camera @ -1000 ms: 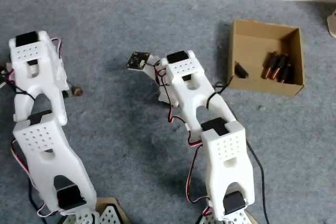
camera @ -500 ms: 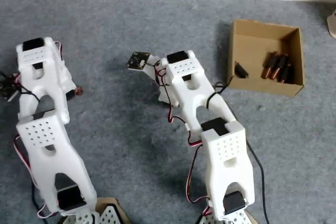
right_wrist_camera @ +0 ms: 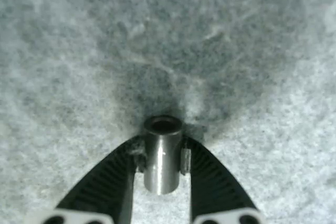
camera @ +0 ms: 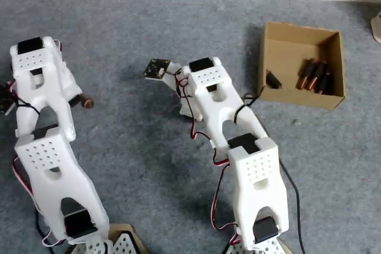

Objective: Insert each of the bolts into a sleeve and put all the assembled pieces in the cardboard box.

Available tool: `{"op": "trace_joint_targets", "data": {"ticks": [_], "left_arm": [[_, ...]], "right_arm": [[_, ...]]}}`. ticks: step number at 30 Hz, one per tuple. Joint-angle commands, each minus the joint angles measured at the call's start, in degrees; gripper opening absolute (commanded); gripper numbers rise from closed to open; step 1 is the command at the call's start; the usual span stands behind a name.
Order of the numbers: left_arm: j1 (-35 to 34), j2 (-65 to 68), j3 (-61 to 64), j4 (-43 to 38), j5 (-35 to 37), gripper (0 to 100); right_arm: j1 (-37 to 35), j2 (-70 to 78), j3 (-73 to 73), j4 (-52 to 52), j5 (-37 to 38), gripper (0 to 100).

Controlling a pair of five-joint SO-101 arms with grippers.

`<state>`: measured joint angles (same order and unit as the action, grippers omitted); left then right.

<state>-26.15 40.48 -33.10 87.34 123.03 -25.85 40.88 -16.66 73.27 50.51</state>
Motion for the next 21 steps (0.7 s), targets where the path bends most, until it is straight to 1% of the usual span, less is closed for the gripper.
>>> {"op": "trace_joint_targets", "data": {"ticks": [1, 4, 7, 11, 12, 16, 21], "left_arm": [[0.22, -4.53, -1.71, 0.09, 2.29, 30], [0.66, -4.26, -1.71, 0.09, 2.64, 30], [3.03, -4.09, -1.45, 0.62, 2.64, 30], [4.70, -4.53, -1.63, 5.98, 2.73, 30], [4.62, -4.62, -1.71, 6.77, 3.34, 30], [4.70, -4.09, -3.21, 6.07, 12.75, 30], [3.65, -4.53, -3.65, 5.80, 13.45, 30]], "right_arm": [[0.31, 0.92, 2.15, 0.04, -0.35, 0.6], [0.31, 0.92, 2.15, 0.04, -0.35, 0.6], [0.31, 0.92, 2.15, 0.04, -0.35, 0.6], [0.31, 0.92, 2.15, 0.04, -0.35, 0.6], [0.31, 0.92, 2.15, 0.04, -0.35, 0.6], [0.31, 0.92, 2.15, 0.04, -0.35, 0.6], [0.31, 0.92, 2.15, 0.04, -0.35, 0.6]]}}
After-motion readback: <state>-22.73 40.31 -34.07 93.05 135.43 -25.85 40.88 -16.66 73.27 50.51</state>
